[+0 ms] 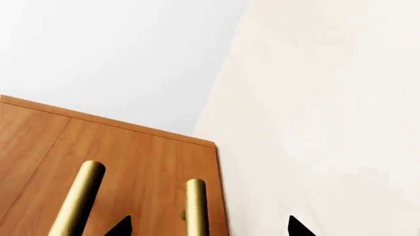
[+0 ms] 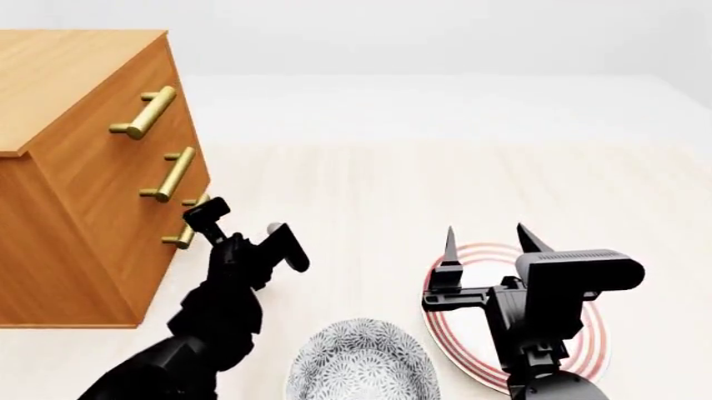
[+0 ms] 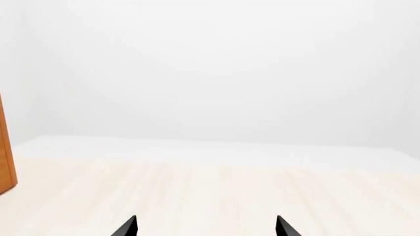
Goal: Open the bottom drawer of the cabinet.
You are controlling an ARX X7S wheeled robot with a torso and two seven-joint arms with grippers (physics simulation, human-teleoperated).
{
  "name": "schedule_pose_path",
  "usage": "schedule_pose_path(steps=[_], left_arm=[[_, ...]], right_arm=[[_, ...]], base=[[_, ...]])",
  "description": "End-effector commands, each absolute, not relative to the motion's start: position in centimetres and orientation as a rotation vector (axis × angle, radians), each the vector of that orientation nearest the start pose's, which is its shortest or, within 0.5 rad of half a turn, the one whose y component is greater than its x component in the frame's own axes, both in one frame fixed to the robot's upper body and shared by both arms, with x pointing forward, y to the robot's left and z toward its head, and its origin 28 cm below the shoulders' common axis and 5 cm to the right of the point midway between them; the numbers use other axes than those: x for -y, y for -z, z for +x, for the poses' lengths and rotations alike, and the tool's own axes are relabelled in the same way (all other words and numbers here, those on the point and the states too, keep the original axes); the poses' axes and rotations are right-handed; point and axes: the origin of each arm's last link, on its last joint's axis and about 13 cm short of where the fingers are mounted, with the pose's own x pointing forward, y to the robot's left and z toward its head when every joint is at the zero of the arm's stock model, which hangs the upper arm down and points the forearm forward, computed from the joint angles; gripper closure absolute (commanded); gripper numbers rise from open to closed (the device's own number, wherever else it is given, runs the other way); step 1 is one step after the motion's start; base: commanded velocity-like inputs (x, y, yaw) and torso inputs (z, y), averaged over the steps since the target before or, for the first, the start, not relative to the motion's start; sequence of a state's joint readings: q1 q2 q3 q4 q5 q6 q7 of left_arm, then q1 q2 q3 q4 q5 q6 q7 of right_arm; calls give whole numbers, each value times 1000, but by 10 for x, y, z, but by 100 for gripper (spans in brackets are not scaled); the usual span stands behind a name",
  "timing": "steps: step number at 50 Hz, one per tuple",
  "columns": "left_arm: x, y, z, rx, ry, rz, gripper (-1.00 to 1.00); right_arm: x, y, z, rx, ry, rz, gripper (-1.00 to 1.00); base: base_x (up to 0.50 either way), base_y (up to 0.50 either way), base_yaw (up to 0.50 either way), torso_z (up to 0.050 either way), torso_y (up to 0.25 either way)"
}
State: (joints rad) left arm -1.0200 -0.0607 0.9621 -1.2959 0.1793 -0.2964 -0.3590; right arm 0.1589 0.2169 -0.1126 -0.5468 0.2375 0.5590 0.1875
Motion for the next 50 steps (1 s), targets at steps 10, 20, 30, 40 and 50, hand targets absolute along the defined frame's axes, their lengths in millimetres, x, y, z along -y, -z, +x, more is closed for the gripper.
schedule_pose_path(steps=[10, 20, 30, 40, 50], left_arm=[[-255, -64, 374, -444, -187, 1227, -100], [-268, -65, 371, -540, -221, 1208, -100], [-275, -66, 369, -572, -249, 1208, -100], [-275, -67, 370, -563, -241, 1203, 100], [-274, -66, 370, -560, -241, 1202, 100]], right_arm=[[104, -120, 220, 114, -43, -17, -100], [104, -120, 220, 117, -52, -14, -100], [104, -121, 220, 121, -53, -12, -100], [104, -121, 220, 122, -52, -10, -100], [104, -120, 220, 122, -51, -8, -100]], base=[[0, 0, 0, 0, 0], [0, 0, 0, 0, 0], [0, 0, 0, 0, 0], [0, 0, 0, 0, 0], [0, 0, 0, 0, 1]])
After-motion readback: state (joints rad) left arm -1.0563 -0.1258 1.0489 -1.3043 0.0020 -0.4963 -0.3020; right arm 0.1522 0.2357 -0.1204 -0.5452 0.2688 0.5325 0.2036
